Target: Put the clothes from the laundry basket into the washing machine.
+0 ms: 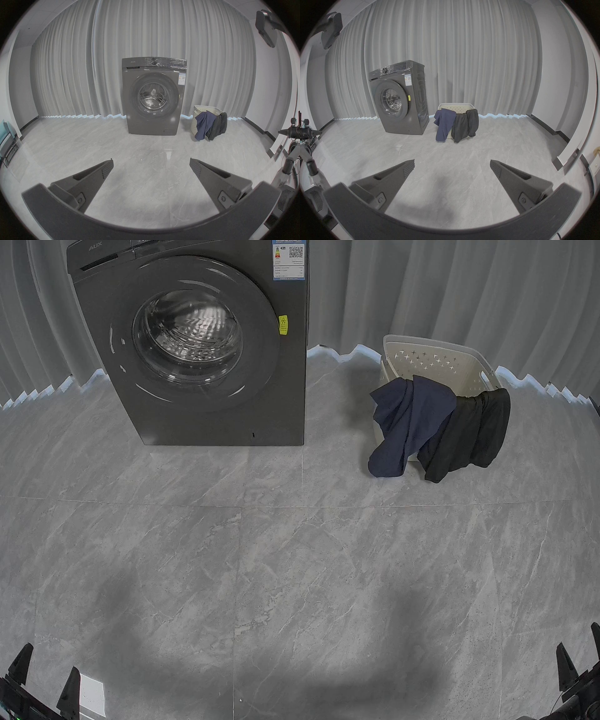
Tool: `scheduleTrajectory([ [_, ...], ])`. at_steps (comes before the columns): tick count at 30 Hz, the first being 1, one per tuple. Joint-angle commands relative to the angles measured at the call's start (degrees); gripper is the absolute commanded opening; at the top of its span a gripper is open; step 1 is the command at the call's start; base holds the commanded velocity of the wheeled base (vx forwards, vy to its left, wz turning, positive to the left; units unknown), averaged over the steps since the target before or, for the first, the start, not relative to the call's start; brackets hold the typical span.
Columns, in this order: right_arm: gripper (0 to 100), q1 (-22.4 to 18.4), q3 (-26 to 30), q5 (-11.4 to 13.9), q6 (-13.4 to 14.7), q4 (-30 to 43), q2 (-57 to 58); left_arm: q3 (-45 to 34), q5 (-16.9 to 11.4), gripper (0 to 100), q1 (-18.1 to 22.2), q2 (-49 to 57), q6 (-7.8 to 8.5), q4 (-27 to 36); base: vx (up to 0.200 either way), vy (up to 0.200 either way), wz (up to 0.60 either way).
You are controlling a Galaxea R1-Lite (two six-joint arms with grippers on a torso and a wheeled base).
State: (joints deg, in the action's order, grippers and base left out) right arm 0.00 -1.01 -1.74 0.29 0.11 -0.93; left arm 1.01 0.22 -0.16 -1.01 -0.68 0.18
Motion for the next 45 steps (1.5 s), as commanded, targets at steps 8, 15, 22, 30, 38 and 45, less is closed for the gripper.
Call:
scheduleTrajectory([
  [8, 100, 0.0, 0.92, 0.07, -0.38, -0.02, 0.93, -1.01, 0.04, 100, -0.02, 0.92, -0.11, 0.08, 0.2, 0.0, 0.0],
  [15, 100, 0.09, 0.92, 0.07, -0.29, -0.02, 0.93, -1.01, 0.04, 100, -0.02, 0.92, -0.02, 0.08, 0.2, 0.0, 0.0],
  [22, 100, 0.18, 0.92, 0.07, -0.29, -0.02, 0.93, -1.01, 0.04, 100, -0.02, 0.92, -0.2, 0.08, 0.114, 0.0, 0.0],
  [30, 100, 0.09, 0.92, 0.07, -0.29, -0.02, 0.93, -1.01, 0.04, 100, 0.07, 0.92, 0.07, -0.01, 0.0, -0.125, 0.0],
  [38, 100, 0.09, 0.92, -0.01, -0.29, -0.02, 0.93, -1.01, 0.13, 100, -0.02, 0.92, 0.16, -0.01, 0.0, -0.2, 0.0],
  [45, 100, 0.09, 0.92, -0.01, -0.2, -0.02, 0.93, -1.01, 0.22, 100, 0.07, 0.92, 0.16, -0.01, 0.0, -0.2, 0.0],
])
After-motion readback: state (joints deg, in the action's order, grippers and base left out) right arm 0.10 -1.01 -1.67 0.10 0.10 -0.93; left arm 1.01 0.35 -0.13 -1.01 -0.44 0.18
